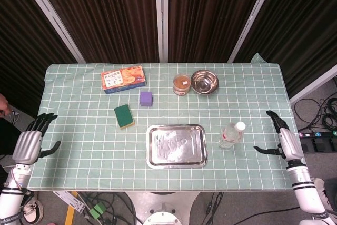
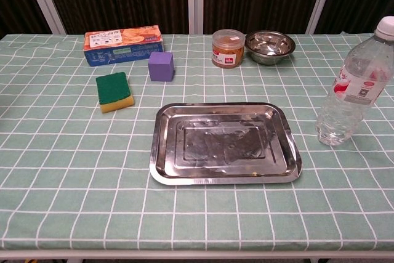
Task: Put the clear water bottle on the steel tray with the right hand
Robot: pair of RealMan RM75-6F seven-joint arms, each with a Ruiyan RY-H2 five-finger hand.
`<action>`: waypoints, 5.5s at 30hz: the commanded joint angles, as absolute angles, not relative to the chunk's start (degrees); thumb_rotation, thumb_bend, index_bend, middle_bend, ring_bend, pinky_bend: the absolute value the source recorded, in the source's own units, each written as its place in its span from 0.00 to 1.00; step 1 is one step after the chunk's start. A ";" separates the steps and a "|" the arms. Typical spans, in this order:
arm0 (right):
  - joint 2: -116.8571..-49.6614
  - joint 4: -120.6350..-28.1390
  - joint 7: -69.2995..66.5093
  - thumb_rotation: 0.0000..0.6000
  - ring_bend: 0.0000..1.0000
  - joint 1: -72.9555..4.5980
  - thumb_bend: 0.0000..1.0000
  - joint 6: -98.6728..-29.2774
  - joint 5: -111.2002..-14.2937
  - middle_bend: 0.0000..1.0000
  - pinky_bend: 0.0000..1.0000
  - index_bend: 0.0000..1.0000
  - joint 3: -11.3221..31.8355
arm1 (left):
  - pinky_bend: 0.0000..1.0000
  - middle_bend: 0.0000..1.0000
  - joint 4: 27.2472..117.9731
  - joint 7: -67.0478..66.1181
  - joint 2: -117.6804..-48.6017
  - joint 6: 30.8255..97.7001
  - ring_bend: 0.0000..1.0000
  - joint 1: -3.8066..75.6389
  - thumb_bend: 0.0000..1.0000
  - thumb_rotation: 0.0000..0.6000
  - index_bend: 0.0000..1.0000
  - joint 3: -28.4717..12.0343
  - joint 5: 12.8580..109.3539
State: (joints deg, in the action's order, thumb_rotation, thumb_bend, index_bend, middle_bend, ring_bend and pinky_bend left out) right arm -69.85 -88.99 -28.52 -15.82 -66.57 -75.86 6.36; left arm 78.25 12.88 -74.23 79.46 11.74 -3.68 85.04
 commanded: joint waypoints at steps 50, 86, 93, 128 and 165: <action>-86.49 -80.50 -49.19 1.00 0.37 -30.54 0.21 -71.84 -88.15 0.53 0.43 0.68 14.49 | 0.19 0.21 75.95 14.32 -75.23 80.61 0.11 12.14 0.32 1.00 0.19 -2.84 86.61; -92.25 -76.47 -48.54 1.00 0.39 -34.72 0.22 -62.92 -82.16 0.54 0.45 0.69 13.74 | 0.19 0.21 74.85 15.57 -75.17 80.07 0.11 11.64 0.32 1.00 0.18 -3.08 85.39; -91.97 -78.28 -44.19 1.00 0.39 -35.28 0.22 -63.62 -80.83 0.54 0.45 0.69 15.13 | 0.19 0.21 74.77 15.90 -75.37 79.78 0.11 11.57 0.32 1.00 0.18 -3.08 85.08; -98.00 -74.58 -47.42 1.00 0.38 -37.56 0.20 -59.11 -82.84 0.55 0.45 0.69 11.23 | 0.19 0.21 74.16 17.18 -75.03 80.41 0.11 10.55 0.32 1.00 0.19 -3.07 84.68; -71.42 -86.52 -33.90 1.00 0.00 -38.11 0.00 -53.43 -86.42 0.01 0.00 0.00 -0.29 | 0.19 0.21 75.55 16.97 -74.87 81.23 0.11 10.49 0.31 1.00 0.18 -3.19 85.64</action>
